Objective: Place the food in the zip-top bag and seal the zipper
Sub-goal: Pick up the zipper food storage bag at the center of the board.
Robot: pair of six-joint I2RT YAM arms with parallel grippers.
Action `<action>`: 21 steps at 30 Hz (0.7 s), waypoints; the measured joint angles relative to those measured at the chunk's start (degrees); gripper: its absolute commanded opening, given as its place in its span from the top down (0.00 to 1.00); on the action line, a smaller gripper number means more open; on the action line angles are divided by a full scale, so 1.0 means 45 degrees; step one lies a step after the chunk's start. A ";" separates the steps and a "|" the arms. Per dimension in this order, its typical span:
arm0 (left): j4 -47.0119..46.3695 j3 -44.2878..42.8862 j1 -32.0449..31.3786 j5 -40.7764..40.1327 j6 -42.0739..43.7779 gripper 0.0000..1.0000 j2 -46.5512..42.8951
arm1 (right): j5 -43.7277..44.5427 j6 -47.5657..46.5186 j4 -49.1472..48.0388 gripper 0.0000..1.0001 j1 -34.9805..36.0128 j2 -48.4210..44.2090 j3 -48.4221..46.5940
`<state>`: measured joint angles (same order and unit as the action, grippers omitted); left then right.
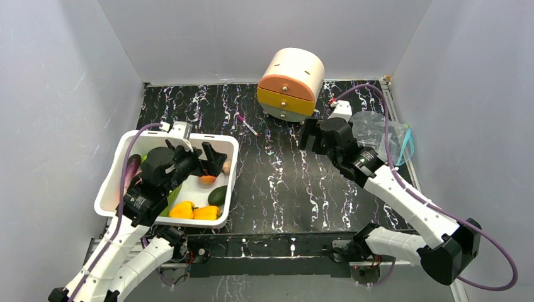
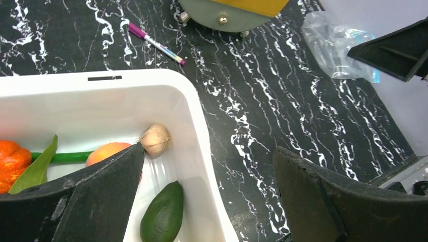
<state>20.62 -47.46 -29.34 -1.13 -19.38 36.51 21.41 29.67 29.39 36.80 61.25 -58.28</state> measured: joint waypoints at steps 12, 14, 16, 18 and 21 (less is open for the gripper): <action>-0.0335 0.0923 0.0000 -0.0272 -0.0185 0.02 -0.0078 | 0.2793 -0.2176 -0.1977 0.40 -0.2331 0.1141 0.1020; -0.0481 0.1171 0.0000 -0.0277 -0.0257 0.02 -0.0248 | 0.2997 -0.2662 -0.2584 0.42 -0.2837 0.1486 0.1467; -0.0593 0.1341 0.0000 -0.0272 -0.0291 0.02 -0.0364 | 0.3128 -0.3031 -0.2982 0.44 -0.3293 0.1923 0.1685; -0.0704 0.1511 0.0000 -0.0272 -0.0321 0.02 -0.0491 | 0.3269 -0.3444 -0.3366 0.47 -0.3769 0.2531 0.1700; -0.0942 0.1744 0.0000 -0.0277 -0.0321 0.02 -0.0748 | 0.3298 -0.3876 -0.4027 0.50 -0.4488 0.3478 0.1700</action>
<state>16.38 -39.62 -29.34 -2.37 -20.82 33.15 36.25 12.23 11.27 16.60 76.90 -50.63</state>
